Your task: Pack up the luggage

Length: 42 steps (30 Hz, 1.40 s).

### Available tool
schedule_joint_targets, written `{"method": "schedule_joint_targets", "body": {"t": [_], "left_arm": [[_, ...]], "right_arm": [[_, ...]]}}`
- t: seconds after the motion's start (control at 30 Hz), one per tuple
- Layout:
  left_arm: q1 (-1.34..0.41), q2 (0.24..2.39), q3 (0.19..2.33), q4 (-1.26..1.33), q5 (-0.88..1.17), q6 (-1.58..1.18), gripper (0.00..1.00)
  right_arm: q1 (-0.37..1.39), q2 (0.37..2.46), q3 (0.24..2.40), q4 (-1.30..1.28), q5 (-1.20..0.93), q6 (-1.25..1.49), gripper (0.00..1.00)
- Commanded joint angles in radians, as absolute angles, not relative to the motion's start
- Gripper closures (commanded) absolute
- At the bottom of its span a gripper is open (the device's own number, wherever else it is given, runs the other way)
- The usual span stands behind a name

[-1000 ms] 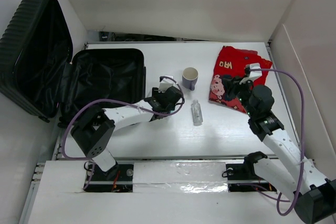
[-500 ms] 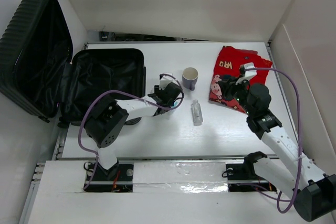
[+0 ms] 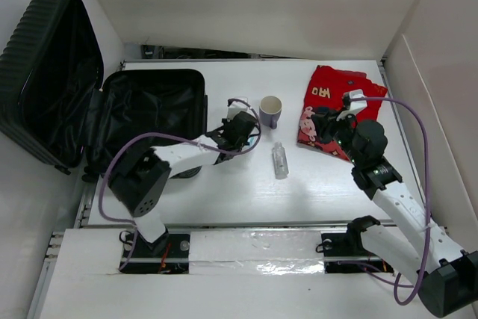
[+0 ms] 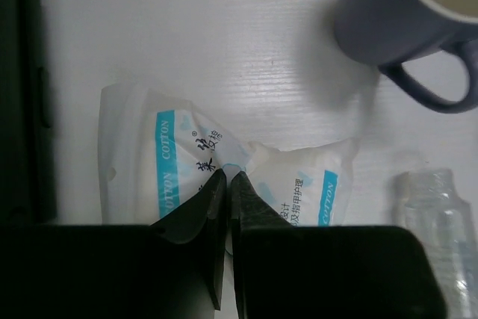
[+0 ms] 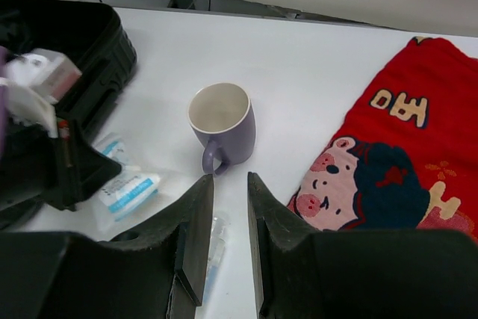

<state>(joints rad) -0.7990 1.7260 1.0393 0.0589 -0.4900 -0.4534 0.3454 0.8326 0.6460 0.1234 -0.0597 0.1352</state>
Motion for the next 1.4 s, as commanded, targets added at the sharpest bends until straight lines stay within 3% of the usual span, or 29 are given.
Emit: {"method": "schedule_joint_targets", "body": {"t": [0.0,0.17,0.27,0.3,0.37,0.4,0.43,0.5,0.53,0.67,0.7,0.77,0.8,0.9,0.97,1.07,1.1,1.2,1.37], "left_arm": [[-0.807,1.511,1.020,0.049,-0.540,-0.468,1.00],[-0.729,1.229,0.936,0.069,-0.665,-0.515,1.00],[-0.669,1.059,0.832,0.106,-0.849,-0.580,1.00],[-0.645,1.017,0.792,0.139,-0.892,-0.581,0.96],[-0.517,0.940,0.712,0.221,-0.835,-0.592,0.69],[-0.477,0.931,0.703,0.224,-0.772,-0.615,0.35],[-0.445,0.933,0.706,0.191,-0.746,-0.645,0.22],[-0.422,0.943,0.738,0.186,-0.674,-0.667,0.07],[-0.422,0.959,0.745,0.201,-0.655,-0.663,0.04],[-0.534,1.008,0.814,0.232,-0.623,-0.594,0.10],[-0.593,1.023,0.824,0.242,-0.585,-0.547,0.19],[-0.668,1.084,0.847,0.273,-0.525,-0.513,0.41],[-0.777,1.115,0.857,0.273,-0.526,-0.505,0.74],[-0.957,1.288,0.945,0.198,-0.648,-0.474,0.96],[-1.089,1.420,1.004,0.138,-0.667,-0.488,0.95],[-1.124,1.544,1.031,0.152,-0.599,-0.535,0.75],[-1.138,1.575,1.038,0.162,-0.551,-0.544,0.63],[-1.163,1.679,1.101,0.164,-0.558,-0.543,0.38],[-1.177,1.865,1.262,0.104,-0.552,-0.520,0.34]], "right_arm": [[0.337,0.824,0.670,0.170,-0.051,0.130,0.69],[0.347,0.828,0.677,0.166,-0.072,0.126,0.69],[0.347,0.830,0.672,0.173,-0.078,0.130,0.69],[0.347,0.831,0.676,0.172,-0.086,0.130,0.69],[0.356,0.833,0.676,0.172,-0.086,0.129,0.69],[0.356,0.836,0.673,0.176,-0.077,0.130,0.68],[0.356,0.839,0.669,0.184,-0.072,0.133,0.68],[0.356,0.847,0.675,0.180,-0.078,0.133,0.64],[0.356,0.847,0.684,0.161,-0.081,0.129,0.64],[0.356,0.824,0.675,0.163,-0.031,0.130,0.63],[0.356,0.821,0.673,0.164,-0.029,0.130,0.77],[0.356,0.808,0.680,0.150,-0.035,0.124,0.92],[0.365,0.807,0.680,0.147,-0.026,0.123,1.00],[0.365,0.790,0.669,0.144,0.060,0.138,1.00],[0.365,0.775,0.666,0.132,0.101,0.149,1.00],[0.365,0.730,0.657,0.118,0.159,0.156,0.90],[0.365,0.712,0.650,0.124,0.173,0.158,0.80],[0.356,0.696,0.640,0.132,0.167,0.158,0.63],[0.356,0.710,0.644,0.133,0.154,0.155,0.60]]}}
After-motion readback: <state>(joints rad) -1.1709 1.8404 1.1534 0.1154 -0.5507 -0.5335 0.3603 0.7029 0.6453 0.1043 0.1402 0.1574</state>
